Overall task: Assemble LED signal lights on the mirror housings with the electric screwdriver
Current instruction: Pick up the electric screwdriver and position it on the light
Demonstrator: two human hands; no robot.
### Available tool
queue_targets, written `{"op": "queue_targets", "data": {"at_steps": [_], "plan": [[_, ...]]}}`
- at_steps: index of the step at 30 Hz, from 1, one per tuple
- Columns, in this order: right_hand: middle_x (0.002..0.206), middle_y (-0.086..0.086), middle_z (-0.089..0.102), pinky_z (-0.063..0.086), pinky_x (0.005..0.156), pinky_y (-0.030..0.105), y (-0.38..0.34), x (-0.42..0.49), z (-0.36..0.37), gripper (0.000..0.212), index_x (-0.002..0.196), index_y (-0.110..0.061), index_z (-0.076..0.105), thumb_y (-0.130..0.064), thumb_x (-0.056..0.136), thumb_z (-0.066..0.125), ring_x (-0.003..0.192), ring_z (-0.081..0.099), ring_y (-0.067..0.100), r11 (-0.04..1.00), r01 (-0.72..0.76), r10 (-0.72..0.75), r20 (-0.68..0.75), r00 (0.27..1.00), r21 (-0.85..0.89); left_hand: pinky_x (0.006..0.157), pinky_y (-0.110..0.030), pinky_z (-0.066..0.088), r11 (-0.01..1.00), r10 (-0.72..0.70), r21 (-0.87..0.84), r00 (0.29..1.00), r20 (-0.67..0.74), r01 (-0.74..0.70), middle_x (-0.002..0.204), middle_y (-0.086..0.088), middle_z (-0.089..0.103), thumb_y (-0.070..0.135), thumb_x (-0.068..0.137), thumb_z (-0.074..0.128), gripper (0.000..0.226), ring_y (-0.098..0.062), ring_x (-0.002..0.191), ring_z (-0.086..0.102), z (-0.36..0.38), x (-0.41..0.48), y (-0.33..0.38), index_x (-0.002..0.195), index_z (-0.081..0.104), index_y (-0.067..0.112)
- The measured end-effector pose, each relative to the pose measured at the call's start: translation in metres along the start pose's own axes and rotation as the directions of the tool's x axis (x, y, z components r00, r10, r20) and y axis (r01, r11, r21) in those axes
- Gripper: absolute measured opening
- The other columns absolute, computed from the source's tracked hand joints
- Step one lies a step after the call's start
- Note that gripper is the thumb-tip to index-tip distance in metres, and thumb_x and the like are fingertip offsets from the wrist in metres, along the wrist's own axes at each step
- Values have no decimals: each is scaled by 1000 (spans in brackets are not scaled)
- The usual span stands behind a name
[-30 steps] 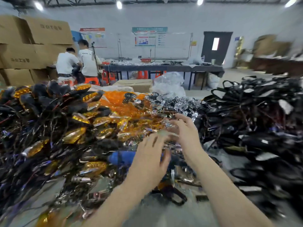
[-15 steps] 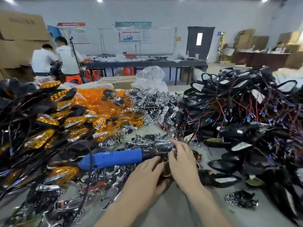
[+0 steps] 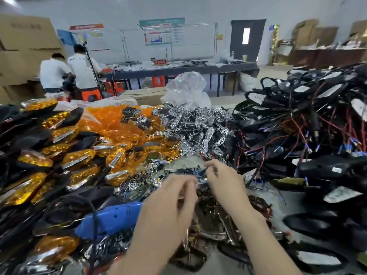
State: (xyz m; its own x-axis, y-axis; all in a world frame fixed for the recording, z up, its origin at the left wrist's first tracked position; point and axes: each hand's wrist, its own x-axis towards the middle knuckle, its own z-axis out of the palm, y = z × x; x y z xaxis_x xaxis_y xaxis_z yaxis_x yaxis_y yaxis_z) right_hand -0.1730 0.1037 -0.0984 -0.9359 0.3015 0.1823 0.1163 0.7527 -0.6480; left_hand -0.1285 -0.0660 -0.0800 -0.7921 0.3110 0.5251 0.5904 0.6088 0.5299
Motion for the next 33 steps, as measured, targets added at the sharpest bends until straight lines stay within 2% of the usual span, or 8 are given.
{"op": "queue_targets", "data": {"at_steps": [3,7,9,12,14,23,30,33], "plan": [[78,-6,70,46,77,36,12,10,3,29,116,-33,67,-26,105,41,66,53,13,984,-49,52,-13,999,169,66,-14,50,991,-116,76,990,86,110,94,24,62,41,99,45,17,9,79,59,-1,60,-24,109,59,41],[84,-11,74,39,47,26,22,17,-2,28,108,-34,67,-22,103,42,41,44,4,917,-88,110,-34,993,390,73,-38,58,913,-305,343,929,212,221,115,4,60,35,101,49,28,-13,81,63,19,121,-61,126,56,24],[83,-13,74,37,43,21,24,18,-4,29,107,-36,67,-22,103,43,40,43,4,905,-93,117,-31,993,415,74,-38,56,863,-345,467,900,267,192,123,-4,55,40,101,49,41,-22,90,61,32,136,-71,137,48,21],[80,-9,74,36,45,25,25,19,-2,29,105,-39,66,-23,103,43,40,42,4,913,-84,106,-32,994,400,103,-47,44,782,-343,616,892,294,98,143,-13,45,50,99,48,60,-32,127,48,49,148,-79,149,34,21],[79,-7,73,35,46,26,25,19,-2,28,105,-39,66,-23,103,43,41,43,5,920,-78,98,-33,995,385,109,-51,38,754,-320,655,896,308,45,146,-15,43,51,98,48,60,-35,134,41,57,152,-78,150,33,24],[76,-3,73,32,42,20,25,13,-11,30,100,-38,66,-21,102,42,41,41,6,898,-67,109,-73,991,435,92,-44,50,743,-304,669,876,375,-29,131,-15,45,17,100,56,46,-30,122,46,68,147,-66,142,38,13],[77,1,73,31,42,21,24,10,-16,30,94,-40,62,-21,104,40,42,40,5,881,-64,118,-86,989,469,78,-37,55,679,-177,705,886,429,-206,118,0,57,26,101,51,20,-21,108,56,45,133,-64,121,51,20],[77,1,73,29,41,19,24,9,-13,30,96,-37,64,-19,104,41,40,37,5,870,-59,116,-88,989,489,64,-32,55,754,-112,639,930,351,-150,106,8,63,30,102,45,17,-14,87,62,31,127,-64,113,57,25]]}}
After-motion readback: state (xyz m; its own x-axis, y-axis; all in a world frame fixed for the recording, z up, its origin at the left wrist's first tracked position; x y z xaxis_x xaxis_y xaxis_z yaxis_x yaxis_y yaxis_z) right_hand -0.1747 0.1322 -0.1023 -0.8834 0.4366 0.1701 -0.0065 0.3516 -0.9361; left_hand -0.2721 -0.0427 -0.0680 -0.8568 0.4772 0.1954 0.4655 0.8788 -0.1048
